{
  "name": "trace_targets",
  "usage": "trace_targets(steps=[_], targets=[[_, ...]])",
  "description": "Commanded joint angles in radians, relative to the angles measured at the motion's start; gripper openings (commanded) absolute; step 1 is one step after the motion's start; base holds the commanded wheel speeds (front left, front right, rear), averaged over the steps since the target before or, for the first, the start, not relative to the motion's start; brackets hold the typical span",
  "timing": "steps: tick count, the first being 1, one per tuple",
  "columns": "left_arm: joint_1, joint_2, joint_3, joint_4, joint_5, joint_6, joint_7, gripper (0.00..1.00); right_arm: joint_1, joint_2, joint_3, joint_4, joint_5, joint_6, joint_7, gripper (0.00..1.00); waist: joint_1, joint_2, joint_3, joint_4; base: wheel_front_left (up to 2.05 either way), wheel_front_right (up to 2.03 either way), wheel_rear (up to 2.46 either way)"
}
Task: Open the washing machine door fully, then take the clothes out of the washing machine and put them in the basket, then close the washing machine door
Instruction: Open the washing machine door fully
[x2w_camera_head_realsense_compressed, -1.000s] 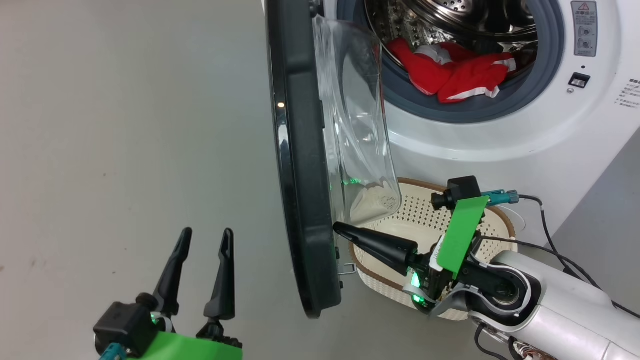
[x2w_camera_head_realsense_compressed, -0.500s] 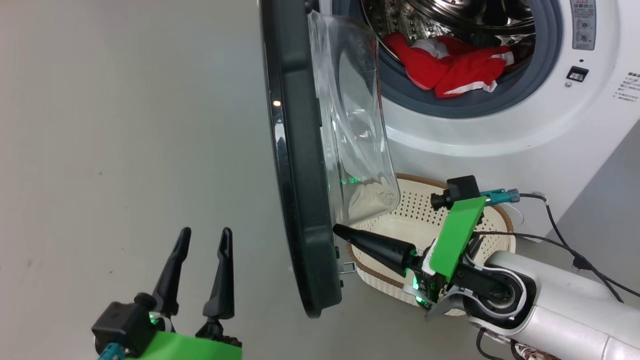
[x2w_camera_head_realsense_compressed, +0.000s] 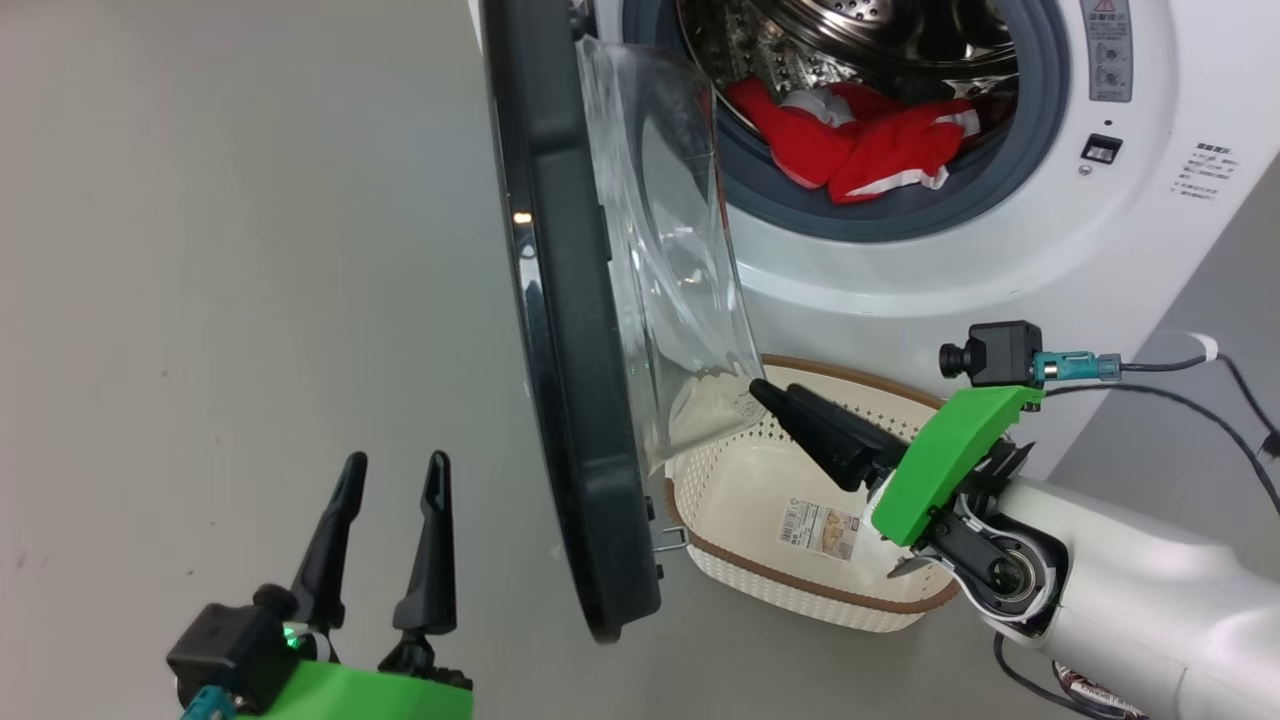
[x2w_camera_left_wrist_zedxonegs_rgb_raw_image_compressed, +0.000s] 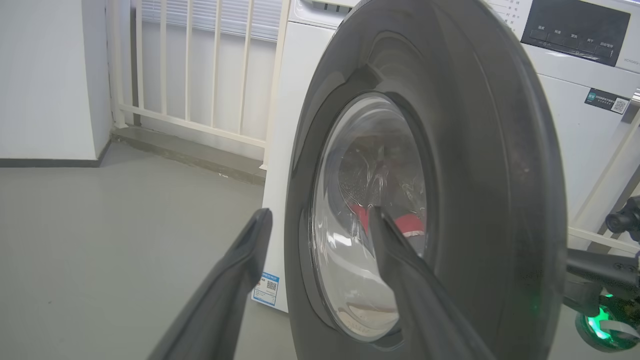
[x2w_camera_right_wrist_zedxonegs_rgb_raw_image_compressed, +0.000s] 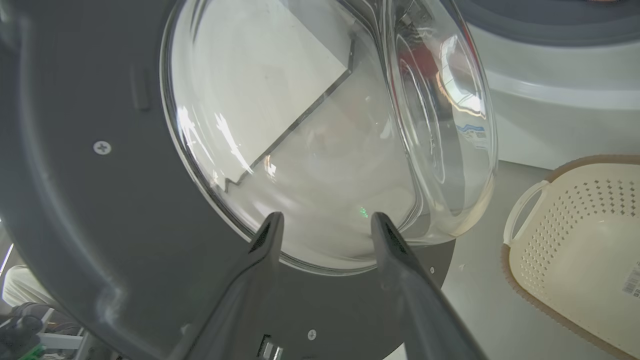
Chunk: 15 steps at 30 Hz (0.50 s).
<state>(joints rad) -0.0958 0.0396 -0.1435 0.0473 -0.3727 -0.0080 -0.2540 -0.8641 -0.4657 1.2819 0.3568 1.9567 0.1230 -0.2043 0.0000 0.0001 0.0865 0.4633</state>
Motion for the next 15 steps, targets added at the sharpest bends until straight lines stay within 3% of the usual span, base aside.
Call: trace_targets(steps=[1, 6, 15], targets=[[0.000, 0.011, 0.040, -0.031, -0.008, 0.003, -0.008, 1.00, -0.013, 0.013, -0.004, 0.026, -0.074, 0.008, -0.031, 1.00, 0.0000, -0.0001, -0.005, -0.010, 0.00, 0.00, 0.00], [0.010, 0.011, 0.054, -0.043, -0.012, 0.013, -0.008, 1.00, -0.012, 0.060, -0.025, 0.159, -0.292, 0.008, -0.056, 1.00, 0.0000, -0.0001, -0.011, -0.026, 0.00, 0.00, 0.00], [0.022, 0.011, 0.061, -0.055, -0.014, 0.025, -0.008, 1.00, 0.148, 0.173, -0.372, 0.248, -0.788, 0.008, -0.057, 1.00, 0.0000, -0.0001, -0.022, -0.040, 0.00, 0.00, 0.00]])
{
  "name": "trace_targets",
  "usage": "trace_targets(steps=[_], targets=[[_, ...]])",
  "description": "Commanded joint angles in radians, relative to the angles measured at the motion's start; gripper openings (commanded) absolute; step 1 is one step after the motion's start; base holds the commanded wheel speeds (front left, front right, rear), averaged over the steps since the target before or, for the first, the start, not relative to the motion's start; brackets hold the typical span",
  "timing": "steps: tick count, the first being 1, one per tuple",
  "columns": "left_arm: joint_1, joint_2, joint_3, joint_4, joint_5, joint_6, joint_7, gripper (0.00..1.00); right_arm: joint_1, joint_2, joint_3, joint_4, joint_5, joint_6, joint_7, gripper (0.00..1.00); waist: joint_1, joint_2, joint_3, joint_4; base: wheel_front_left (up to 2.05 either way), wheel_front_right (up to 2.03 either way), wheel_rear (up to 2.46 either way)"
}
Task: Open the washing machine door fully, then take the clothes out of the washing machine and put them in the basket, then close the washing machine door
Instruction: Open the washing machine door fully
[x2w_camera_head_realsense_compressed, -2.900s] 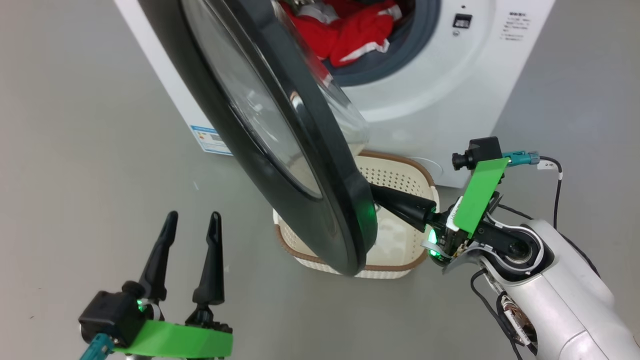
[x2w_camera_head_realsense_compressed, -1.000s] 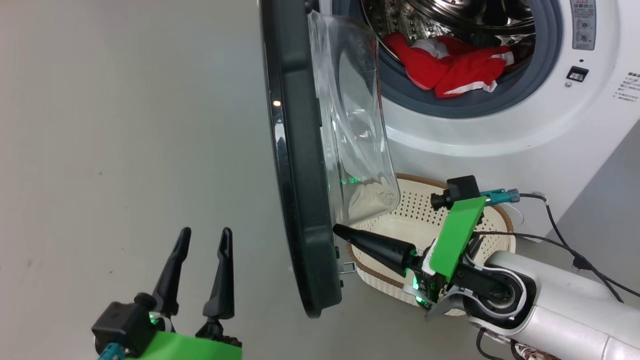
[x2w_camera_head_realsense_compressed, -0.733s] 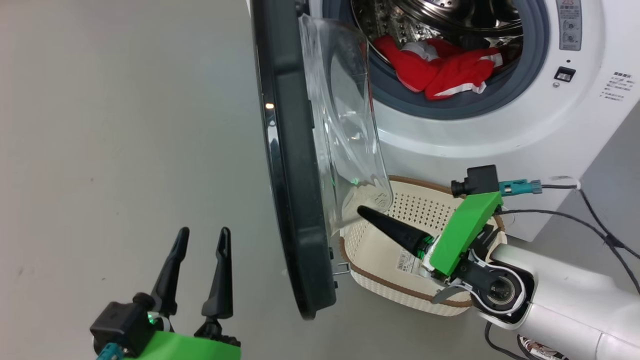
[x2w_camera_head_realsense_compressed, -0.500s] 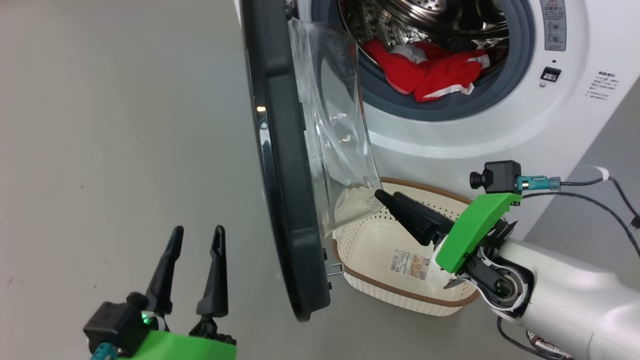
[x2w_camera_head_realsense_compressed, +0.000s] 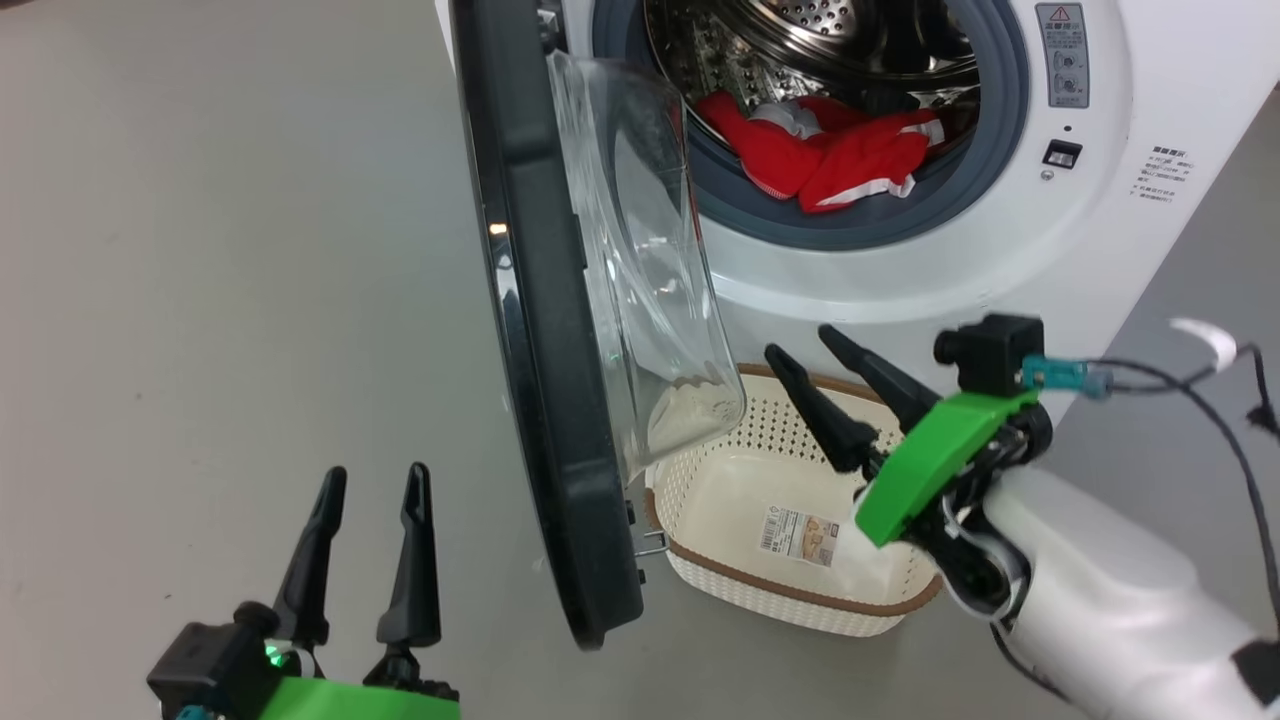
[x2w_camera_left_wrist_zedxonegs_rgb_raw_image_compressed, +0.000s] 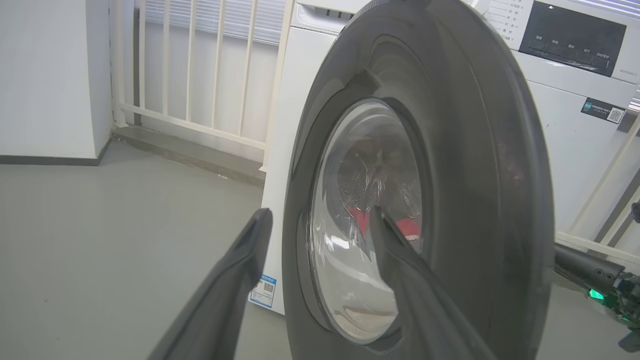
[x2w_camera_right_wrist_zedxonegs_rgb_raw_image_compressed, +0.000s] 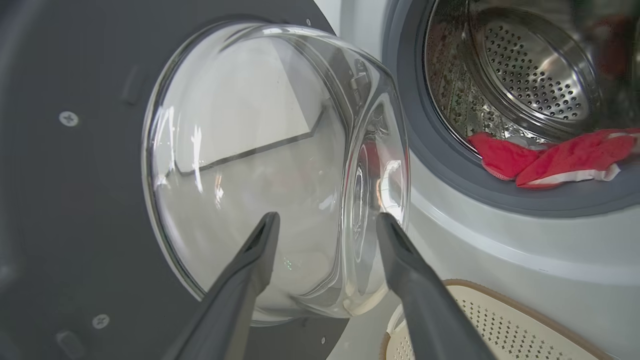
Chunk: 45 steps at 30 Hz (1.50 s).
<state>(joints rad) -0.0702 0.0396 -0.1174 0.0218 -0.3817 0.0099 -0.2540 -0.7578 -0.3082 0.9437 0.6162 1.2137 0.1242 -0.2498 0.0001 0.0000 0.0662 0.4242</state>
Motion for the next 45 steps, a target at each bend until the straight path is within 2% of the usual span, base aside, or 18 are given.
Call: trace_targets(steps=[1, 6, 8, 9, 11, 12, 18, 20, 27, 35, 44, 45], targets=[[-0.002, 0.011, 0.035, -0.031, -0.004, 0.006, -0.008, 1.00, 0.070, 0.028, -0.081, -0.015, -0.099, 0.007, -0.012, 1.00, 0.0000, 0.0000, -0.002, -0.002, 0.00, 0.00, 0.00], [0.002, 0.011, 0.033, -0.039, 0.004, 0.004, -0.008, 1.00, 0.217, 0.093, -0.334, -0.065, -0.394, 0.007, -0.012, 1.00, 0.0000, 0.0000, -0.002, -0.001, 0.00, 0.00, 0.00], [0.004, 0.011, 0.030, -0.041, 0.002, 0.003, -0.008, 1.00, 0.284, 0.132, -0.441, -0.106, -0.490, 0.007, -0.012, 1.00, 0.0000, 0.0000, -0.003, 0.000, 0.00, 0.00, 0.00], [0.006, 0.011, 0.025, -0.042, 0.004, 0.001, -0.008, 1.00, 0.351, 0.171, -0.544, -0.149, -0.586, 0.007, -0.012, 1.00, 0.0000, 0.0000, -0.003, 0.004, 0.00, 0.00, 0.00], [0.009, 0.011, 0.020, -0.043, 0.005, 0.001, -0.008, 1.00, 0.415, 0.204, -0.634, -0.193, -0.675, 0.007, -0.012, 1.00, 0.0000, 0.0000, -0.003, 0.007, 0.00, 0.00, 0.00], [0.009, 0.011, 0.020, -0.043, 0.005, 0.001, -0.008, 1.00, 0.415, 0.204, -0.634, -0.193, -0.675, 0.007, -0.012, 1.00, 0.0000, 0.0000, -0.003, 0.007, 0.00, 0.00, 0.00], [0.015, 0.011, 0.016, -0.051, 0.012, 0.006, -0.008, 1.00, 0.554, 0.253, -0.775, -0.331, -0.884, 0.007, -0.012, 1.00, 0.0000, 0.0000, -0.006, 0.009, 0.00, 0.00, 0.00], [0.016, 0.011, 0.017, -0.052, 0.013, 0.005, -0.008, 1.00, 0.589, 0.256, -0.804, -0.375, -0.936, 0.007, -0.012, 1.00, 0.0000, 0.0000, -0.008, 0.009, 0.00, 0.00, 0.00], [0.021, 0.011, 0.012, -0.049, 0.018, 0.008, -0.008, 1.00, 0.697, 0.258, -0.795, -0.467, -0.946, 0.007, -0.012, 1.00, 0.0000, 0.0000, -0.020, 0.012, 0.00, 0.00, 0.00], [0.031, 0.011, 0.016, -0.039, 0.025, 0.010, -0.008, 1.00, 0.737, 0.258, -0.758, -0.482, -0.918, 0.007, -0.012, 1.00, 0.0000, 0.0000, -0.041, 0.010, 0.00, 0.00, 0.00], [0.033, 0.011, 0.017, -0.036, 0.021, 0.013, -0.008, 1.00, 0.737, 0.258, -0.760, -0.483, -0.912, 0.007, -0.012, 1.00, 0.0000, 0.0000, -0.034, 0.004, 0.00, 0.00, 0.00], [0.032, 0.011, 0.018, -0.035, 0.022, 0.013, -0.008, 0.93, 0.737, 0.258, -0.761, -0.482, -0.911, 0.007, -0.012, 1.00, 0.0000, 0.0000, -0.034, 0.003, 0.00, 0.00, 0.00]])
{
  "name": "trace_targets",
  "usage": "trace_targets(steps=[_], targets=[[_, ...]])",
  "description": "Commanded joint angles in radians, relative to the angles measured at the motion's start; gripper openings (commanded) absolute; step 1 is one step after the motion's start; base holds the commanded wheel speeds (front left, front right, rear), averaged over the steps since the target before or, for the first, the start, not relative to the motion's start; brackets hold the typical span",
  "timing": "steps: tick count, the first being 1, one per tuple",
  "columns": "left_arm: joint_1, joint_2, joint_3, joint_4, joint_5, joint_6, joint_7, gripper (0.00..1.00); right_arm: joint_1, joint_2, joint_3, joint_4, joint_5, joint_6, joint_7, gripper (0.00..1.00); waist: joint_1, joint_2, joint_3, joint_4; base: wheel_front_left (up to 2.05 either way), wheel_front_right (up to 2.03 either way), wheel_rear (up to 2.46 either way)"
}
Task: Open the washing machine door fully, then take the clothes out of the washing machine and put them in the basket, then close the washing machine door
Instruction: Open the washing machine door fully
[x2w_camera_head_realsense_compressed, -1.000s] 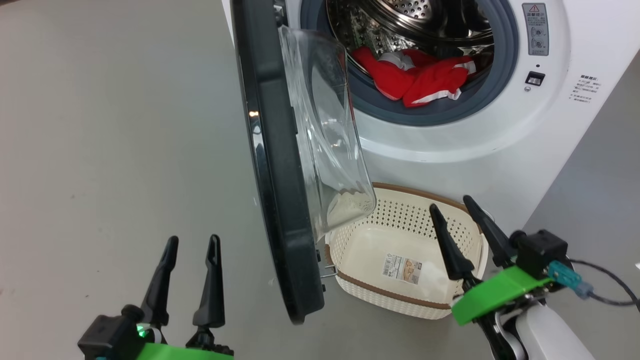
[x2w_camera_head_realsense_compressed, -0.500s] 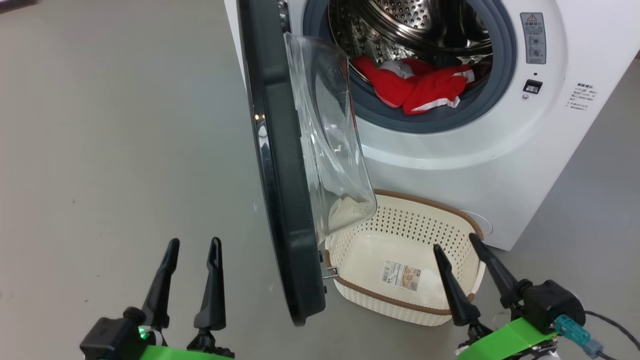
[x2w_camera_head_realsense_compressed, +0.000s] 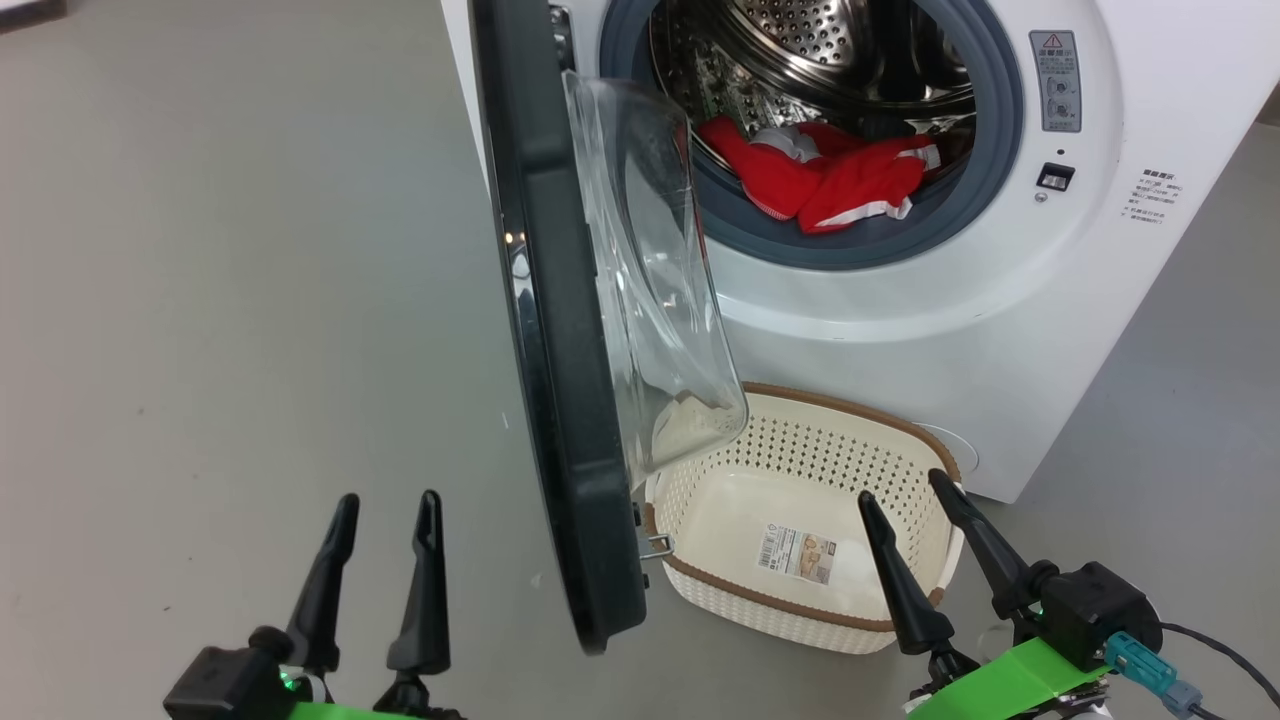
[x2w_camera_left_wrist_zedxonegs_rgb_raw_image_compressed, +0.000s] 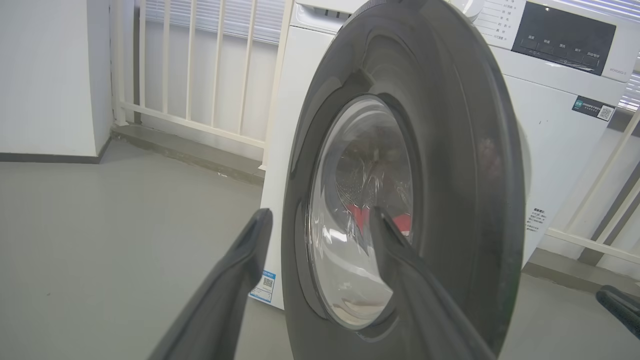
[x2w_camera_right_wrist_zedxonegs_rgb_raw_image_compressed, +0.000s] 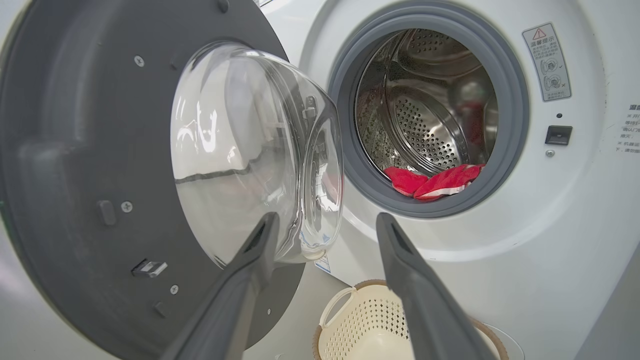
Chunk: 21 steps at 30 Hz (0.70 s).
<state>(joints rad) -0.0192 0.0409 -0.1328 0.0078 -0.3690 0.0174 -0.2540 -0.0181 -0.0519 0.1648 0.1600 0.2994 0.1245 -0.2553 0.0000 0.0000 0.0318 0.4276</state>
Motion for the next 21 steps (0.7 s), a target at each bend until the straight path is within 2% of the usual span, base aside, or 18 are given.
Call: trace_targets(steps=[1, 2, 12, 21], targets=[[-0.020, 0.009, 0.033, -0.019, 0.010, 0.005, -0.008, 0.44, -0.003, 0.002, 0.018, -0.025, 0.004, 0.006, -0.006, 1.00, 0.0000, 0.0000, 0.000, -0.001, 0.00, 0.00, 0.00], [-0.023, 0.009, 0.033, -0.021, 0.012, 0.002, -0.008, 0.00, -0.003, 0.002, 0.017, -0.024, 0.006, 0.006, -0.006, 1.00, 0.0000, 0.0000, 0.000, -0.001, 0.00, 0.00, 0.00], [-0.099, 0.009, 0.030, -0.169, 0.046, -0.016, -0.008, 0.00, -0.010, 0.002, 0.021, -0.012, 0.021, 0.006, -0.006, 1.00, 0.0000, 0.0000, 0.004, -0.006, 0.00, 0.00, 0.00], [-0.193, 0.010, -0.063, -0.332, 0.023, -0.058, 0.049, 0.00, -0.021, 0.002, 0.026, -0.008, 0.026, 0.006, -0.006, 1.00, 0.0000, 0.0000, 0.009, -0.029, 0.00, 0.00, 0.00]])
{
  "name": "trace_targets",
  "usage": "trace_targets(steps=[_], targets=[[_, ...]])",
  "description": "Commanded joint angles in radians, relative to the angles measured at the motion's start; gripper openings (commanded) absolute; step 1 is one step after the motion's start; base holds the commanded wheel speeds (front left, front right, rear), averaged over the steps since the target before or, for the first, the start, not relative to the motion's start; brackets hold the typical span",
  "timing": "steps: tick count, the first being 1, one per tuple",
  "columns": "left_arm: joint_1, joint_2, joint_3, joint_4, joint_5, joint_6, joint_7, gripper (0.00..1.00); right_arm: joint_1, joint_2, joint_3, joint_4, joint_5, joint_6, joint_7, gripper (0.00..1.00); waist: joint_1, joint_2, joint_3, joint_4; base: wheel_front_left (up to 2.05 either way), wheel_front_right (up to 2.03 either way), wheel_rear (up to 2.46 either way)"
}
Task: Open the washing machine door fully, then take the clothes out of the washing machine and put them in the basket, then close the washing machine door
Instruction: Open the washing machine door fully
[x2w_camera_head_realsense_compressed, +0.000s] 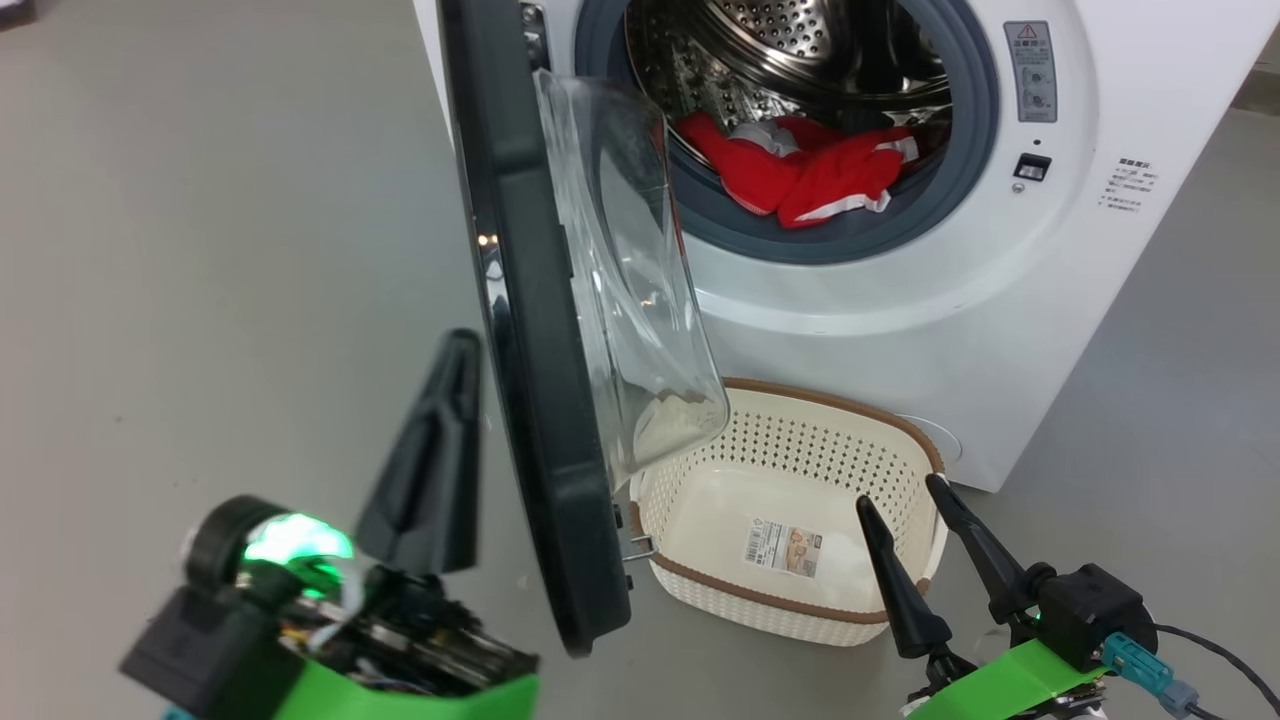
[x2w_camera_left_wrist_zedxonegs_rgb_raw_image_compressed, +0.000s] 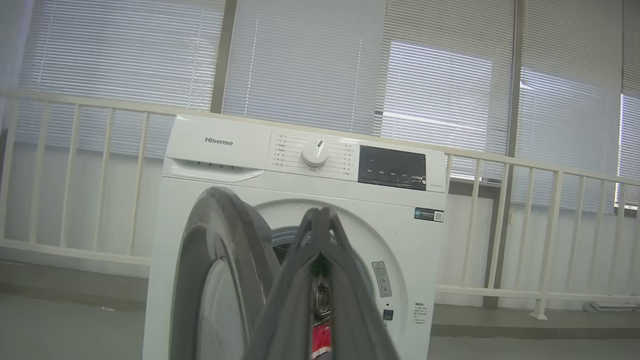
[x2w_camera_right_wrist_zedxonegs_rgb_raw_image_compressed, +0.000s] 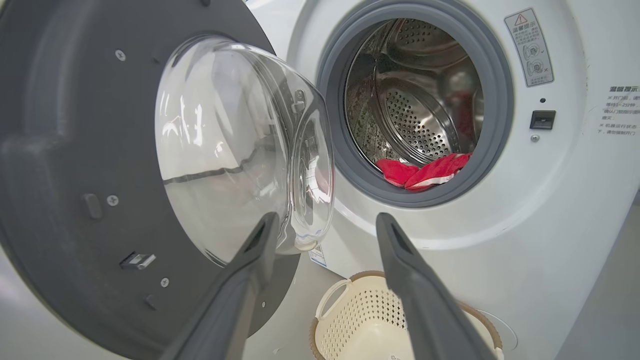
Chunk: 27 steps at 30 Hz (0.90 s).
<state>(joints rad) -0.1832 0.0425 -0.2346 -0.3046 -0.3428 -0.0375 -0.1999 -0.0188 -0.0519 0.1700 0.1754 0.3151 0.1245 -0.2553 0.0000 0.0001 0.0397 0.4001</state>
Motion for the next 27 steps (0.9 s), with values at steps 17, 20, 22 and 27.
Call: trace_targets(steps=[17, 20, 22, 27], targets=[[-0.019, 0.008, -0.253, 0.104, -0.055, -0.022, 0.145, 0.00, -0.044, 0.002, 0.025, -0.019, 0.016, 0.006, -0.006, 1.00, 0.0000, -0.0001, 0.034, -0.041, 0.00, 0.00, 0.00], [-0.018, 0.008, -0.252, 0.155, -0.046, -0.004, 0.133, 0.00, -0.045, 0.002, 0.023, -0.022, 0.018, 0.006, -0.006, 1.00, 0.0000, -0.0001, 0.038, -0.044, 0.00, 0.00, 0.00], [-0.018, 0.009, -0.245, 0.189, -0.041, 0.009, 0.131, 0.00, -0.044, 0.002, 0.022, -0.023, 0.018, 0.006, -0.006, 1.00, 0.0000, -0.0001, 0.039, -0.045, 0.00, 0.00, 0.00], [-0.035, 0.026, -0.223, 0.263, -0.017, 0.040, 0.131, 0.00, -0.044, 0.002, 0.022, -0.022, 0.021, 0.006, -0.006, 1.00, 0.0000, -0.0001, 0.039, -0.043, 0.00, 0.00, 0.00]])
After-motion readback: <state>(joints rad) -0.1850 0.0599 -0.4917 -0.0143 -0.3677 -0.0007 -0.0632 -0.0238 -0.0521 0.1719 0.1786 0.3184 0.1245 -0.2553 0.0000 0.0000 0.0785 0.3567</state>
